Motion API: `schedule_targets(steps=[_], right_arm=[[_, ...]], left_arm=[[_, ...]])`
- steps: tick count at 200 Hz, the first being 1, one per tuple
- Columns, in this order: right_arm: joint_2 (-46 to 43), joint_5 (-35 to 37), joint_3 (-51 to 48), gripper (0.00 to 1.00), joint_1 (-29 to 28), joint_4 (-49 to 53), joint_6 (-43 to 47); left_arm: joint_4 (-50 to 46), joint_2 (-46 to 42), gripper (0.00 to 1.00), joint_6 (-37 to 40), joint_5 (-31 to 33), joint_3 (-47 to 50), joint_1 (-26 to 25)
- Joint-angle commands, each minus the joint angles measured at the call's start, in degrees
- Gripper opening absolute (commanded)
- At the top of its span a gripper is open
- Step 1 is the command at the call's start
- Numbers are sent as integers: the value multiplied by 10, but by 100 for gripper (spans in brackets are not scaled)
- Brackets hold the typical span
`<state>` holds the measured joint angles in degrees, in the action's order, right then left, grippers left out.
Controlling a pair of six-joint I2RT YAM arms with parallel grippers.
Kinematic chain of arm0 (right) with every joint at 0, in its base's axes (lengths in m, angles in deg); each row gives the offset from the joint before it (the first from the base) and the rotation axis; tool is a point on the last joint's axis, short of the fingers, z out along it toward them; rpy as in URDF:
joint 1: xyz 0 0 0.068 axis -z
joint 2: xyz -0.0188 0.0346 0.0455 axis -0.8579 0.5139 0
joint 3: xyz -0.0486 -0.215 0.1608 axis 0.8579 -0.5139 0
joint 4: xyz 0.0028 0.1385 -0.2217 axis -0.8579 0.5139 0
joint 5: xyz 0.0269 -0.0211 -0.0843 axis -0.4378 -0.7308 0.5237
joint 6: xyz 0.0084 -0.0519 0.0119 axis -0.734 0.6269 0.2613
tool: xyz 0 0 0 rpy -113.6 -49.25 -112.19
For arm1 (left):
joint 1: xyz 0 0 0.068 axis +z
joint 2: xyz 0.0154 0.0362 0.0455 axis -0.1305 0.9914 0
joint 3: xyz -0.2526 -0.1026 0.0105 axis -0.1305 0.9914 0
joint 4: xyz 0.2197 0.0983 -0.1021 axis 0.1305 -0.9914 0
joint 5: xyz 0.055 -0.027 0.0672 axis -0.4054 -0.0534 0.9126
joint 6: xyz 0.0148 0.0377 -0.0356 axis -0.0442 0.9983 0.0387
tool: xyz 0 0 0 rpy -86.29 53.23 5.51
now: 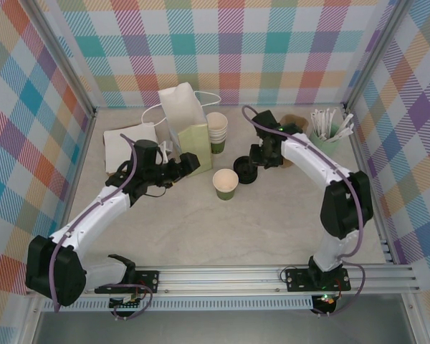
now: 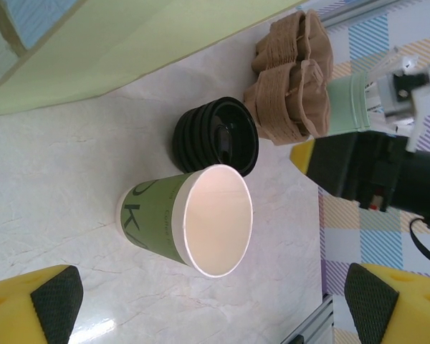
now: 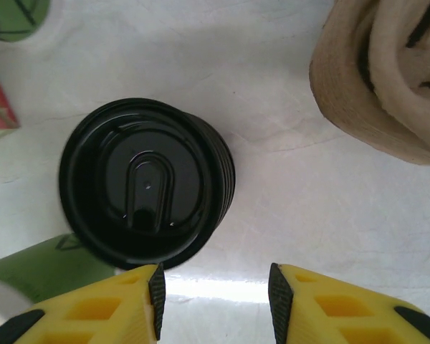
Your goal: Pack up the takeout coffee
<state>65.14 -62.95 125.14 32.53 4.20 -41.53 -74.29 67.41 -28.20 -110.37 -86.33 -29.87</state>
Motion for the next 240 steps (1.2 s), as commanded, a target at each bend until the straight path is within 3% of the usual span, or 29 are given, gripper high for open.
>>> schedule_targets(steps=[1,71,136,240], right_arm=[[38,23,38,45,0,28,17],[124,30,109,43,0,42,29],[151,27,123,38,0,52,31],[153,26,127,19,0,61,36]], left_arm=[[-2,7,96,10,3,-19,-12],[-8,10,97,12,7,-22,-14],[-14,10,97,16,10,-24,-14],[-24,9,97,21,12,-27,-15]])
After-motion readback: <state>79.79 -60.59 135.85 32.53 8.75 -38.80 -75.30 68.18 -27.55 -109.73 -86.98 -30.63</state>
